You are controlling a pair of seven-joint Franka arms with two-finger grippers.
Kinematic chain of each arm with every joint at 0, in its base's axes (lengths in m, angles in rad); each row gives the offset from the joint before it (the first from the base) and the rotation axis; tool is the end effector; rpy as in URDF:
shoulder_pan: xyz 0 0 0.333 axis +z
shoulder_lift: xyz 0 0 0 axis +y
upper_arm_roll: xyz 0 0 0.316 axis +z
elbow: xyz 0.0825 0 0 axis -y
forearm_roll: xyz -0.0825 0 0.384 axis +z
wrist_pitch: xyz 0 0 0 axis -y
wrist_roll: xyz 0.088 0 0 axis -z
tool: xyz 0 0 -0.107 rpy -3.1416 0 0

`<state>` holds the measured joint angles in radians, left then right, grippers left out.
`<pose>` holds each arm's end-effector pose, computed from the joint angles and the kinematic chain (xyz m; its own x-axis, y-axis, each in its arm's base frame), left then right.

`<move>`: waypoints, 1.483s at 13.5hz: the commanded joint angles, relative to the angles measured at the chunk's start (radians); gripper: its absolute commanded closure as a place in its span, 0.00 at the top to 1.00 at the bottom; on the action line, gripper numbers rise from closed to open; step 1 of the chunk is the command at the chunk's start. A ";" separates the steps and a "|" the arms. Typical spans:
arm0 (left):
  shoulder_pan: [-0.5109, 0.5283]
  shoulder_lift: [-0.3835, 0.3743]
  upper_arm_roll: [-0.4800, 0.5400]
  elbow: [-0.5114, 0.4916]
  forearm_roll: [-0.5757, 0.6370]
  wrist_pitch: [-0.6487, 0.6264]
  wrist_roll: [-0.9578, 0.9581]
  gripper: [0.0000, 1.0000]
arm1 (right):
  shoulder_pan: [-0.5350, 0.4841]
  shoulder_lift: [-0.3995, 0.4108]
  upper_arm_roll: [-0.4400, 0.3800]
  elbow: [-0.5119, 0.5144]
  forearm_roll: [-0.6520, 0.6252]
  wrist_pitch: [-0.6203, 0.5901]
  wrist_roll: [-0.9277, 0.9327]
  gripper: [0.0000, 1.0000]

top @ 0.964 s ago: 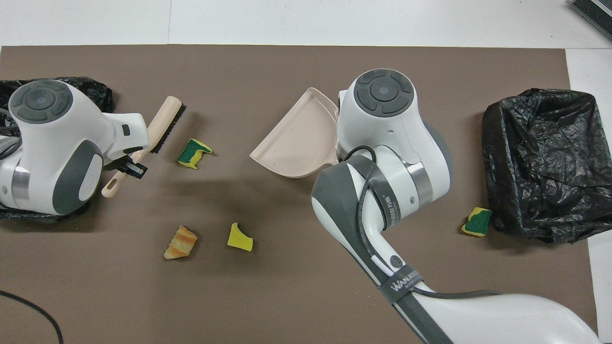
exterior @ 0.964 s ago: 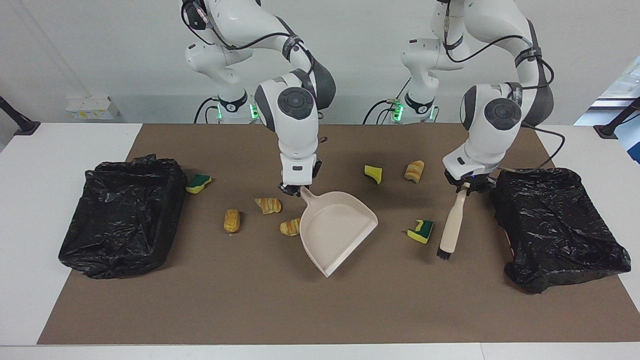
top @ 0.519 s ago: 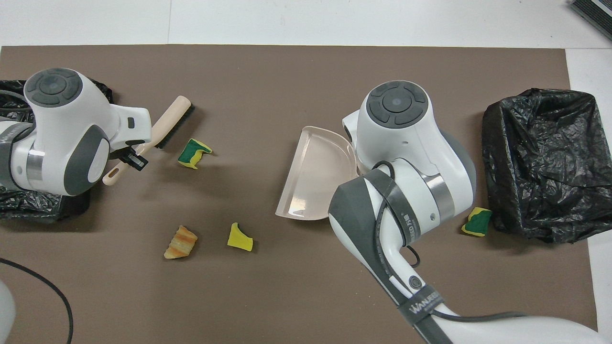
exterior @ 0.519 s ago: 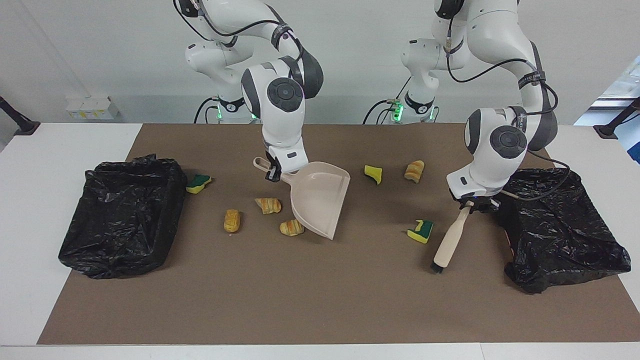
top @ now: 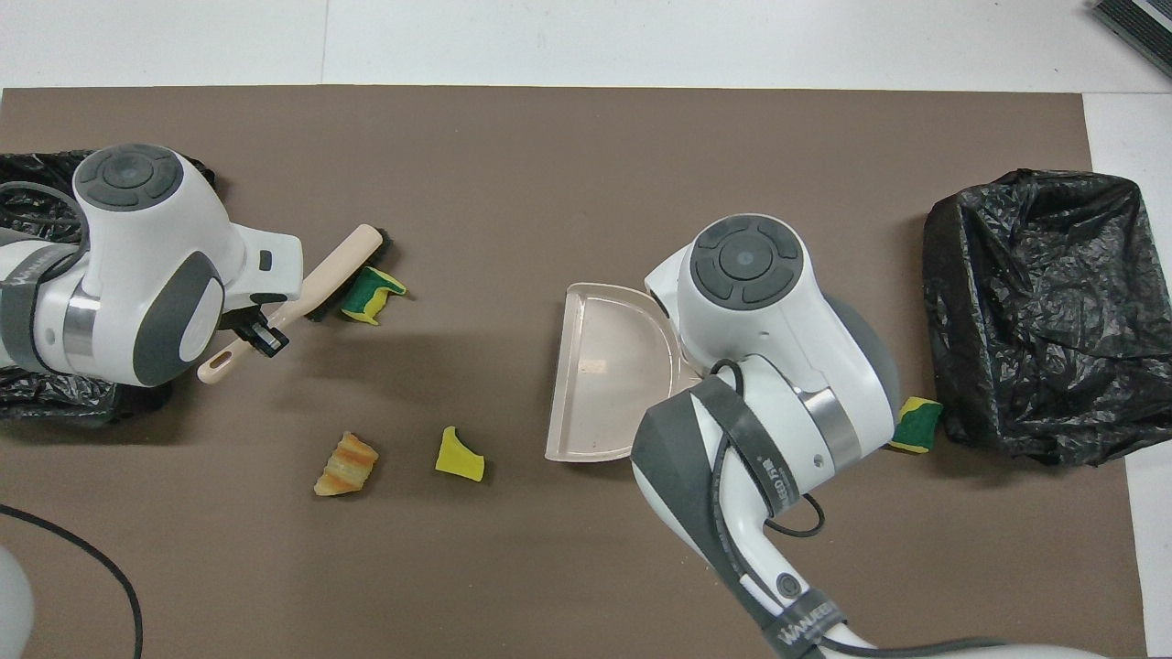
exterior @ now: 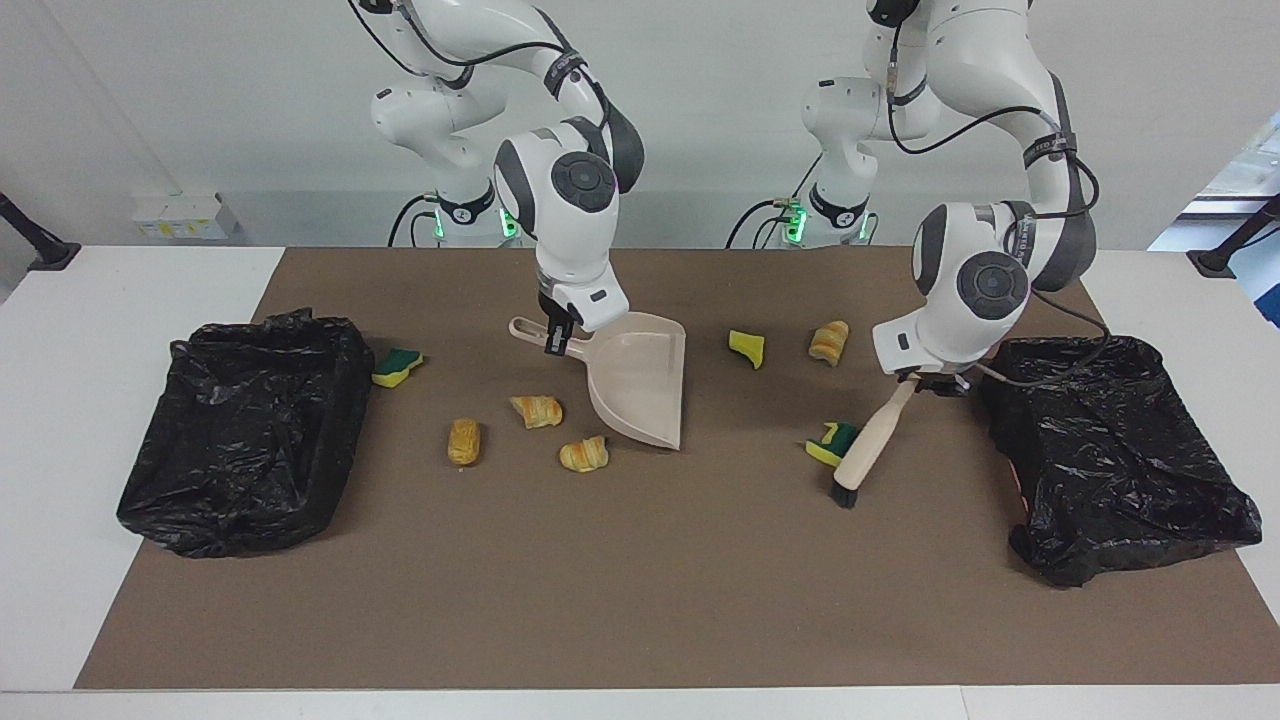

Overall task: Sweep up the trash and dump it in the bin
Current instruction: 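Lift the dustpan with the right gripper while the left gripper lifts the brush, then sweep sponge and bread pieces into the dustpan with the left gripper's brush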

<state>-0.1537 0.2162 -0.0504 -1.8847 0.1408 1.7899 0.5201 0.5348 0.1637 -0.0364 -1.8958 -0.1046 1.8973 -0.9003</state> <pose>0.5636 -0.1033 0.3729 0.6686 -0.6705 -0.3215 -0.6932 -0.7185 0.0569 0.5131 0.2714 0.4045 0.1220 0.9764 -0.1782 0.9885 -0.1358 -0.0669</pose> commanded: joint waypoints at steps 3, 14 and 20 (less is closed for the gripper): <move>-0.098 -0.168 0.012 -0.191 -0.102 -0.036 -0.021 0.00 | 0.007 -0.062 0.003 -0.137 -0.018 0.124 -0.055 0.00; -0.110 -0.414 0.023 -0.322 -0.136 -0.184 -0.624 0.00 | 0.007 -0.055 0.001 -0.161 -0.020 0.184 -0.244 0.00; -0.049 -0.558 0.021 -0.526 -0.121 -0.104 -0.903 0.00 | 0.022 -0.050 0.001 -0.164 -0.020 0.187 -0.233 0.00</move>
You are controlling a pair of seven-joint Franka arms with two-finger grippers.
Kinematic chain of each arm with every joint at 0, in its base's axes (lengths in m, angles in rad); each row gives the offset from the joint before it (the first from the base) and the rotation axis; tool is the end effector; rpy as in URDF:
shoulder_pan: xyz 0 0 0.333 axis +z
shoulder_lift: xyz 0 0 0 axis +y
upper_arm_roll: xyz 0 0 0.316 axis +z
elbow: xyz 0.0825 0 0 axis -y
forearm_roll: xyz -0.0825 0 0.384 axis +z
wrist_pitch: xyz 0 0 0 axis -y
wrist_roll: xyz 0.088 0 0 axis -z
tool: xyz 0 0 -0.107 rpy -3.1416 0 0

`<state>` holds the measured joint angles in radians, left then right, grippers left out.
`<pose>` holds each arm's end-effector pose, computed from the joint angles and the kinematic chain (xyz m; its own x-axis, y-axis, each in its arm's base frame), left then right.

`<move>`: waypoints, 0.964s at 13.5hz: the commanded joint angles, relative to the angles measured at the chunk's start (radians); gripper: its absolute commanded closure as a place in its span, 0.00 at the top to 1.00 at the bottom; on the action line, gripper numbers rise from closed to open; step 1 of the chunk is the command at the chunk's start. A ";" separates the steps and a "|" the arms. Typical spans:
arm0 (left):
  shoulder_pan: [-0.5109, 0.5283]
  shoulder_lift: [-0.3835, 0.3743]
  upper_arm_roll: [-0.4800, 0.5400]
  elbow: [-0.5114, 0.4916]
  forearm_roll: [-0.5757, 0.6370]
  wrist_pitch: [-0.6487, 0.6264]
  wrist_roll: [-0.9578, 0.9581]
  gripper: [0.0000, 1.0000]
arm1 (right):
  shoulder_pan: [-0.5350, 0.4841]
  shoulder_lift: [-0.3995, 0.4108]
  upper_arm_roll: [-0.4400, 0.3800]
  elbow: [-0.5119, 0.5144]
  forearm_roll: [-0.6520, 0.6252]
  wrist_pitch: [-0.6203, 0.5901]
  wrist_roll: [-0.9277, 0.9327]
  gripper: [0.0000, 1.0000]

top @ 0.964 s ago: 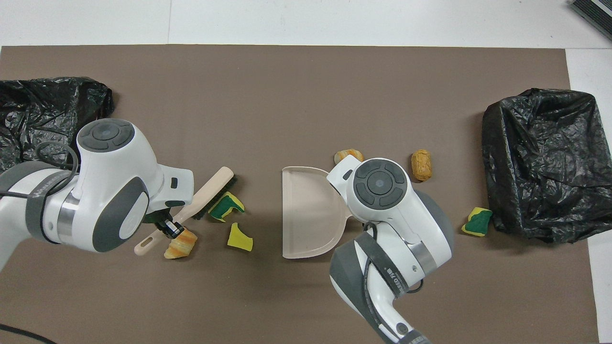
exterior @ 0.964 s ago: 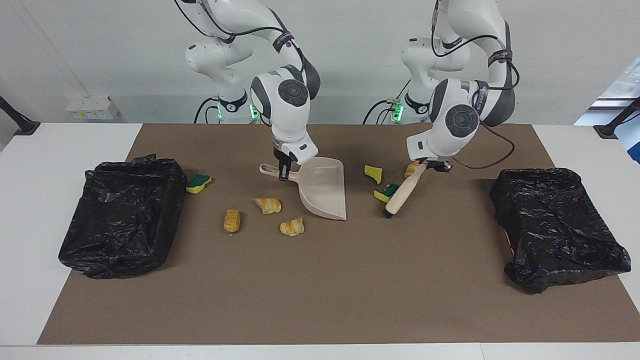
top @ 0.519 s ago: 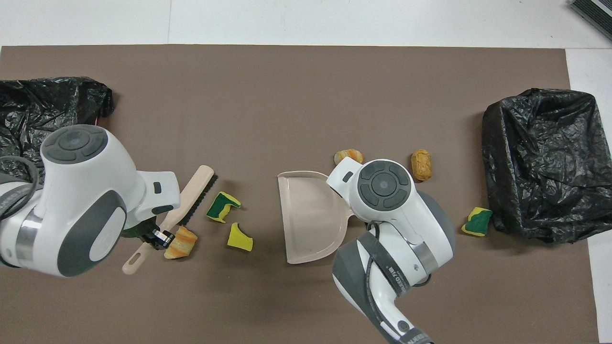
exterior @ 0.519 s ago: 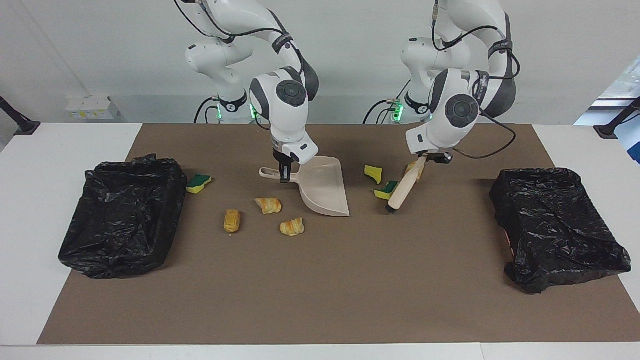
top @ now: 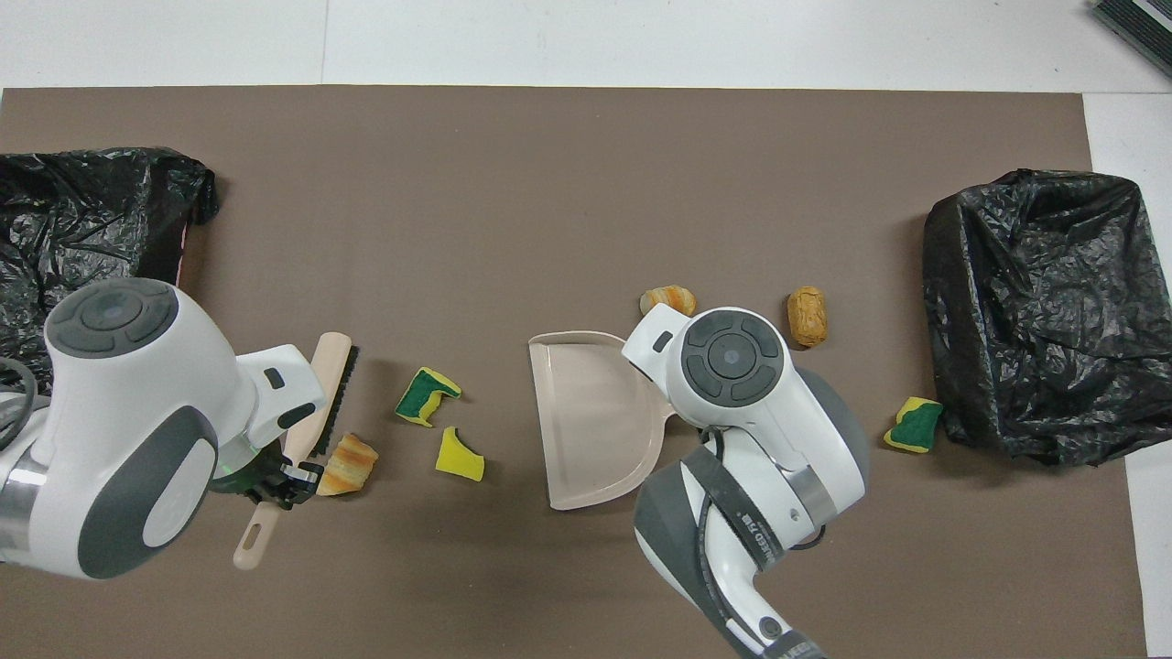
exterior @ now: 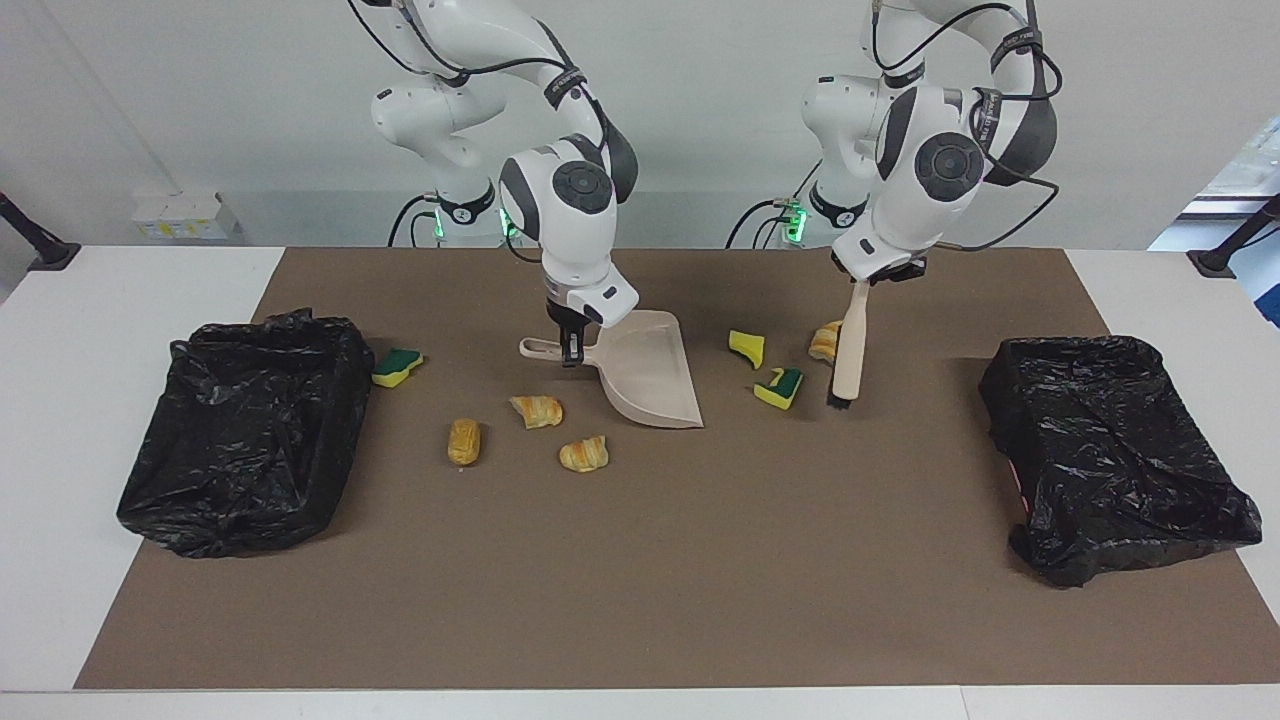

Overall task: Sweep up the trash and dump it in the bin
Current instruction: 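Sweep sponge and bread pieces into the dustpan with the left gripper's brush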

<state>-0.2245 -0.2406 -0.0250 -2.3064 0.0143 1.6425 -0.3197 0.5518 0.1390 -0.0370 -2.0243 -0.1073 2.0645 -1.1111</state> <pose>0.4056 -0.1021 0.4160 0.9186 0.0922 -0.3842 0.0379 -0.9885 -0.1467 0.4963 0.2748 0.3737 -0.1128 0.9852 -0.1290 0.9930 0.1073 -0.0489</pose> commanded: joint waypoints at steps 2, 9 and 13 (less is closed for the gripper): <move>0.028 -0.138 -0.006 -0.146 0.006 0.045 -0.096 0.00 | 0.010 -0.012 0.002 -0.034 -0.018 0.035 -0.022 0.00; -0.091 -0.051 -0.012 -0.202 -0.037 0.221 -0.277 0.00 | 0.077 0.036 0.002 -0.017 -0.032 0.071 0.128 0.00; -0.212 0.015 -0.013 -0.174 -0.108 0.316 -0.262 0.00 | 0.092 0.037 0.003 -0.017 -0.032 0.074 0.162 0.00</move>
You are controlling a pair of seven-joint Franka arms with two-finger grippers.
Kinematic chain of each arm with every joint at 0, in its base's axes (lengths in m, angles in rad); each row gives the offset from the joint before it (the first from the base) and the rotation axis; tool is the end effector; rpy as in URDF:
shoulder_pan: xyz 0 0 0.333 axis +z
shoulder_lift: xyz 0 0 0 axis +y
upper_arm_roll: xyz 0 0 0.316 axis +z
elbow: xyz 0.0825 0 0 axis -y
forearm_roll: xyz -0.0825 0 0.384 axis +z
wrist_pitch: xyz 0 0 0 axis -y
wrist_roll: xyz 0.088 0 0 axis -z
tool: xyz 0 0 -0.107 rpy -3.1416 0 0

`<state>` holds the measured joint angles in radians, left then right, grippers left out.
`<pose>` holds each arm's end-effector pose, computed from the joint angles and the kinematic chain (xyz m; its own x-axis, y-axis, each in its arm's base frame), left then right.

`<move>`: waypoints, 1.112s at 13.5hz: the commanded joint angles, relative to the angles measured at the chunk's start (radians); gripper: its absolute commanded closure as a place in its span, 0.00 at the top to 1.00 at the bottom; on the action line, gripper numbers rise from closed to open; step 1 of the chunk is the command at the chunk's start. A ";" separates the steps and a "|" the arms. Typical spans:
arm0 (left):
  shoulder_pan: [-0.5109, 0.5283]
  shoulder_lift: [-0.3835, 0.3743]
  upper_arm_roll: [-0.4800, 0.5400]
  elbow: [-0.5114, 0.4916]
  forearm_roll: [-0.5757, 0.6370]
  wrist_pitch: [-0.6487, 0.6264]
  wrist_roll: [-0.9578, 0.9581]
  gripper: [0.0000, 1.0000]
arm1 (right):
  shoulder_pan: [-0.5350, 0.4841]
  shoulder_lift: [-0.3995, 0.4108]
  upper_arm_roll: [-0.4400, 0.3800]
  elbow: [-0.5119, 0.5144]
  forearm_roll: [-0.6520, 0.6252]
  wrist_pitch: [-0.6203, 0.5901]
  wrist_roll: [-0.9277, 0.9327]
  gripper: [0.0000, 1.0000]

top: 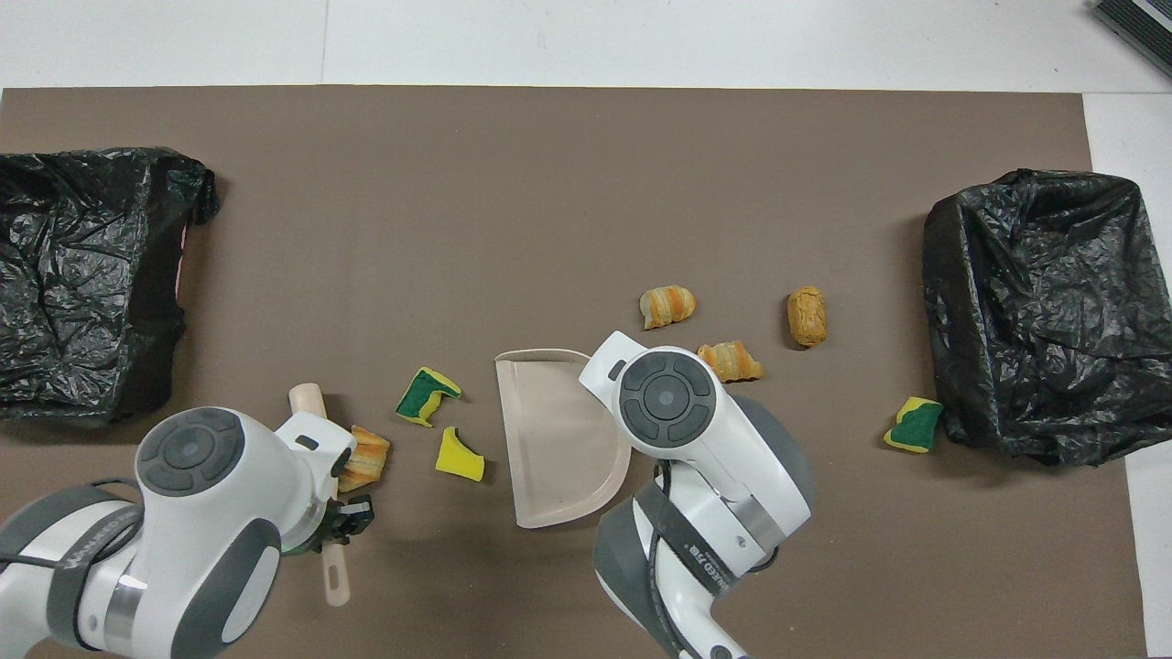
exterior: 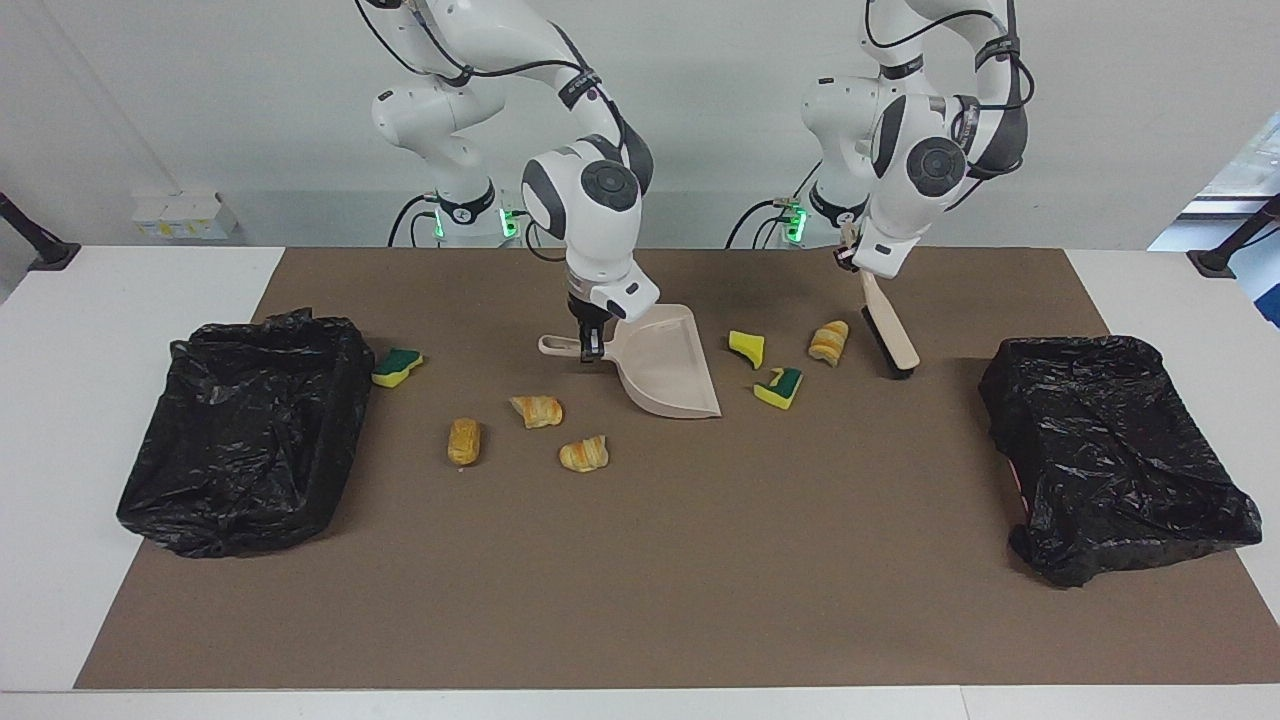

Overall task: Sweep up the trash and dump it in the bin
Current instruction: 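Sweep sponge and bread pieces into the dustpan with the left gripper's brush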

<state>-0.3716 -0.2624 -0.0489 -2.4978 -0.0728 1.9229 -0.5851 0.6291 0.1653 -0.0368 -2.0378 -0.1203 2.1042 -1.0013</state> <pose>0.3649 -0.1684 0.3588 0.9356 0.2133 -0.2815 0.1821 -0.9742 -0.1330 0.4751 0.3133 0.3559 -0.0905 0.9858 -0.1416 0.9957 0.0870 -0.0304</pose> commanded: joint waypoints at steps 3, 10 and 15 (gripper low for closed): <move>-0.179 0.051 0.011 0.037 -0.119 0.102 0.108 0.00 | 0.017 0.014 0.003 -0.002 -0.018 0.040 0.059 0.00; -0.320 0.123 0.012 0.201 -0.222 0.074 0.151 0.00 | 0.015 0.036 0.005 -0.001 -0.016 0.088 0.089 0.00; -0.235 0.091 0.023 0.316 -0.220 -0.129 0.142 0.00 | -0.061 0.011 0.005 0.018 -0.007 0.057 -0.017 0.00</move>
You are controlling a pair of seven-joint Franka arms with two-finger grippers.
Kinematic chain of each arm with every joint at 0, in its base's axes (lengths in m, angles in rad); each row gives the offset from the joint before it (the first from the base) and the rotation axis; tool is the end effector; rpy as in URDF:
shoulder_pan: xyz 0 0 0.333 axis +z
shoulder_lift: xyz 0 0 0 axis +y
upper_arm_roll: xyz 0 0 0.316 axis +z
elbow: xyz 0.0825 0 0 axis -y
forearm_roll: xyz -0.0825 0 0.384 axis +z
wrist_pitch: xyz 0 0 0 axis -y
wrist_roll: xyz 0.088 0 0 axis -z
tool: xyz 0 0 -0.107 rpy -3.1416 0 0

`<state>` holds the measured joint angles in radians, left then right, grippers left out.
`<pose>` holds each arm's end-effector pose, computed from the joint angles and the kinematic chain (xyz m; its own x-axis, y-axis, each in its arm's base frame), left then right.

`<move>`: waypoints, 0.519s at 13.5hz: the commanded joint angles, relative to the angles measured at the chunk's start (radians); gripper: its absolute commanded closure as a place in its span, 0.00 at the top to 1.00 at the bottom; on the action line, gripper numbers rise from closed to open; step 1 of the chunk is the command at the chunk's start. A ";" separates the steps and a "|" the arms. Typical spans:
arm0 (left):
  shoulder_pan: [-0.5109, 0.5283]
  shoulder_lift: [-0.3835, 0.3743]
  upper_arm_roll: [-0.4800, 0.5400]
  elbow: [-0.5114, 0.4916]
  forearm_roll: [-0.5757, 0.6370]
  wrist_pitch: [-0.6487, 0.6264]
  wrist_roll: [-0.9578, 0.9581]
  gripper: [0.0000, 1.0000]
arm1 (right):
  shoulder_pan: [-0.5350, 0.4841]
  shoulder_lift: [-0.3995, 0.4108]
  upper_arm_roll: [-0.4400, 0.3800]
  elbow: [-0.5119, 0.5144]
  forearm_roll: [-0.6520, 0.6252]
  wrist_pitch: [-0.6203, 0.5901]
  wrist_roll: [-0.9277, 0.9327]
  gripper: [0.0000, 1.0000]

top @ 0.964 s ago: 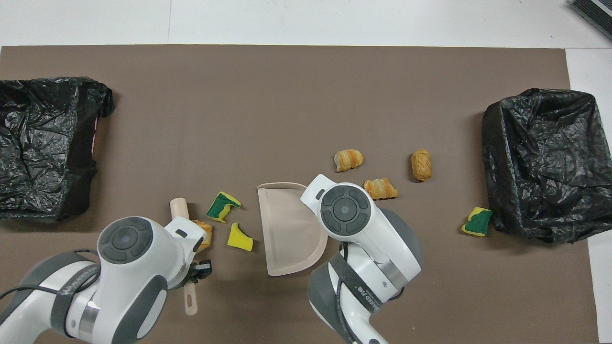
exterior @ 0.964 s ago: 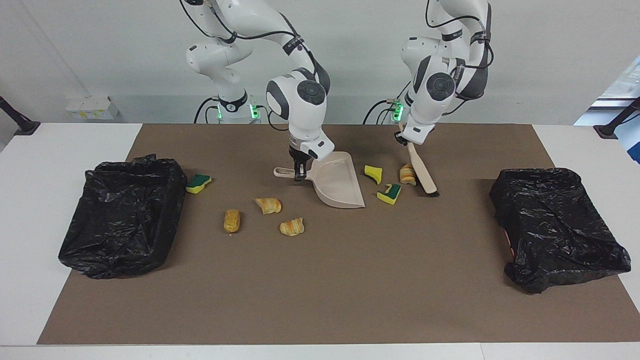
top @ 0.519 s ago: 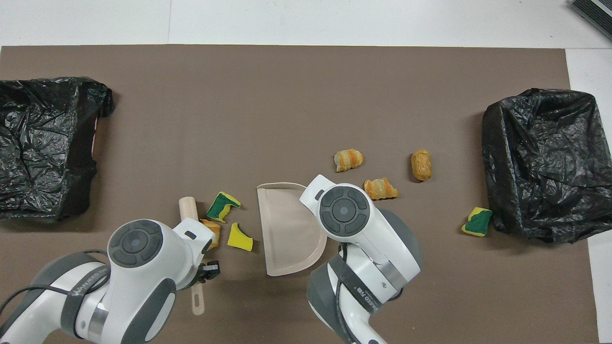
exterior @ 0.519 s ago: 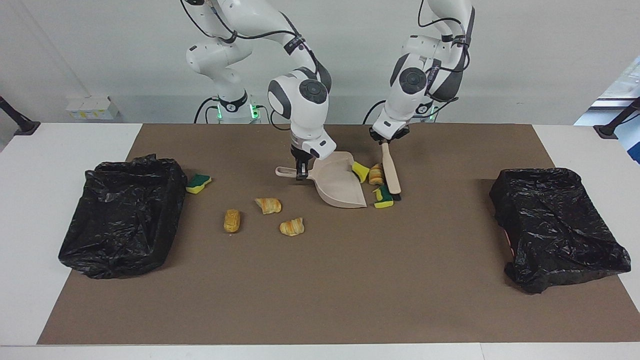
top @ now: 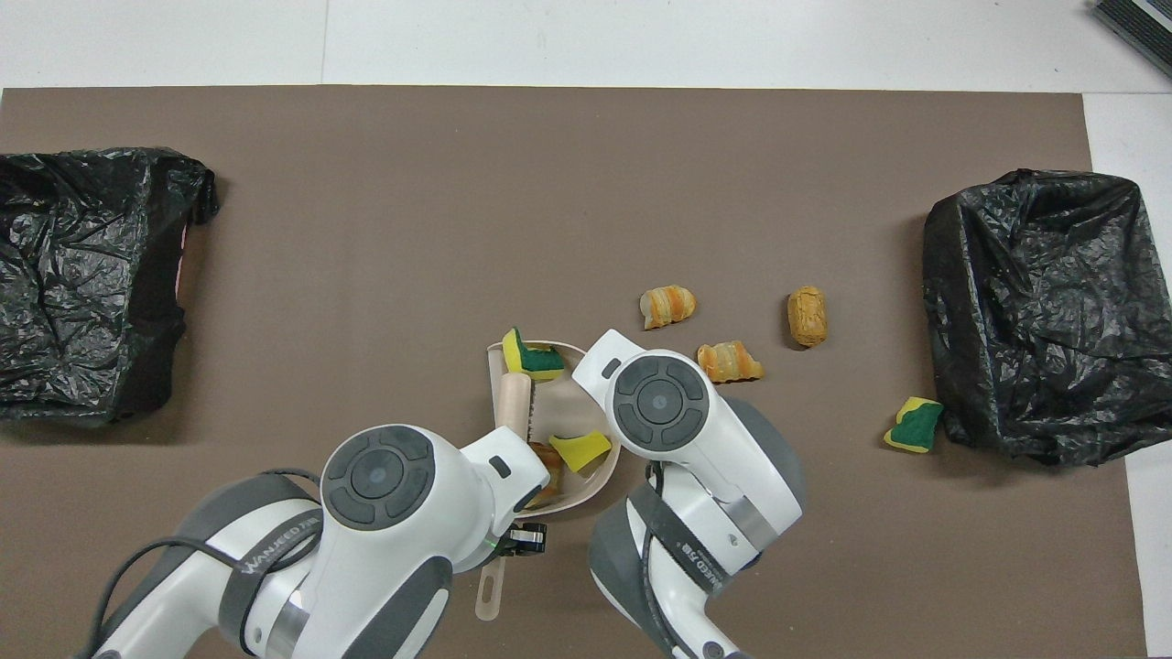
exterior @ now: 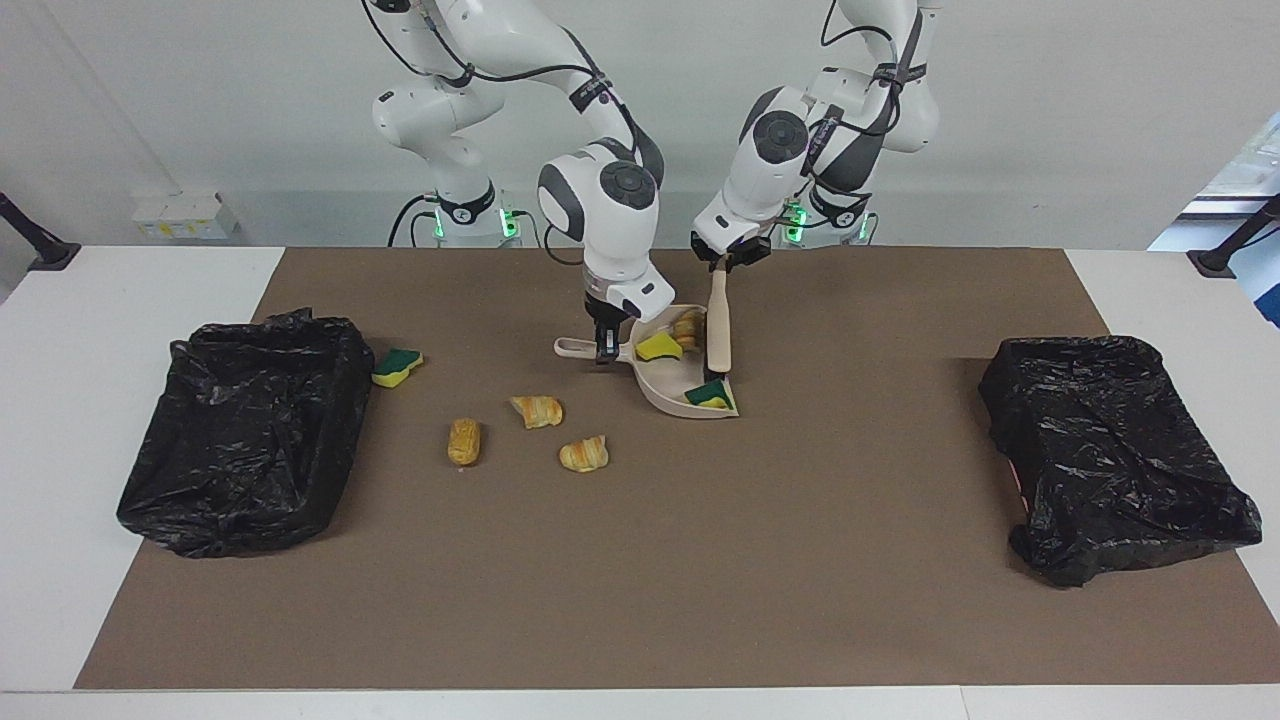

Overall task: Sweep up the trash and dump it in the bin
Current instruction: 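Sweep sponge and bread pieces into the dustpan with the left gripper's brush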

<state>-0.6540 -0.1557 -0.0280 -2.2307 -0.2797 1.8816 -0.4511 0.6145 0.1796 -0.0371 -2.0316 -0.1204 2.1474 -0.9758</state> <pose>0.3562 -0.3162 0.4252 0.9493 -0.1312 -0.2856 -0.0987 -0.9872 0.1256 0.4851 0.3106 0.3538 -0.0512 0.9911 -0.1229 0.9987 0.0518 0.0020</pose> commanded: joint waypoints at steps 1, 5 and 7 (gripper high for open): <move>0.050 -0.022 0.002 0.052 -0.004 -0.119 -0.004 0.00 | -0.058 -0.014 0.005 0.011 -0.005 -0.004 -0.058 0.00; 0.037 -0.051 -0.001 0.025 0.033 -0.124 -0.073 0.00 | -0.127 -0.051 0.005 0.042 0.002 -0.078 -0.162 0.00; 0.028 -0.093 -0.023 -0.029 0.043 -0.113 -0.141 0.00 | -0.171 -0.058 0.005 0.102 0.005 -0.156 -0.231 0.00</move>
<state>-0.6104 -0.1831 -0.0365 -2.1985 -0.2615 1.7711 -0.5246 0.4845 0.1420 -0.0404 -1.9810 -0.1204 2.0640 -1.1378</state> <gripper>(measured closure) 0.740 0.692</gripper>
